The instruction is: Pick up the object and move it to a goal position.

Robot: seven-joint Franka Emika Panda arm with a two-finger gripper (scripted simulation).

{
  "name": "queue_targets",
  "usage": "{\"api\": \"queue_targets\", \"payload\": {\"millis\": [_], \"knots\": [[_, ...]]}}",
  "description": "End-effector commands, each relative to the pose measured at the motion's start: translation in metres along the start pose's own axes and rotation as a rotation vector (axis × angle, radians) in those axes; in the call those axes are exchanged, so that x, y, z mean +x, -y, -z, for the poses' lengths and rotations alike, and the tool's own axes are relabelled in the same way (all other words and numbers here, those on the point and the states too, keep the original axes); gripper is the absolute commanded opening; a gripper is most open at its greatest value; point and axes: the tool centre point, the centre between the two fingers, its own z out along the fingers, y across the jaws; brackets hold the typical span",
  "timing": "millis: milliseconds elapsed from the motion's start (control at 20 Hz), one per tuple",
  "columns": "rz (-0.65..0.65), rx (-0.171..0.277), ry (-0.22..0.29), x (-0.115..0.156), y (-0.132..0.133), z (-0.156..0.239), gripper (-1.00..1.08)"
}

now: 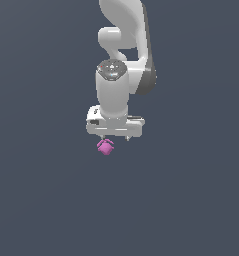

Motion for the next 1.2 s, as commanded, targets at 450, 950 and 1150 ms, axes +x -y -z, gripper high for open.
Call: {"api": "queue_targets", "payload": {"millis": [450,950,1150], "knots": [[-0.009,0.017,-0.056,0.014,0.011,0.026,1.0],[-0.066,0.018,-0.047,0.009,0.004,0.013,1.0],[-0.14,0.018,-0.038,0.004,-0.004,-0.002,1.0]]}}
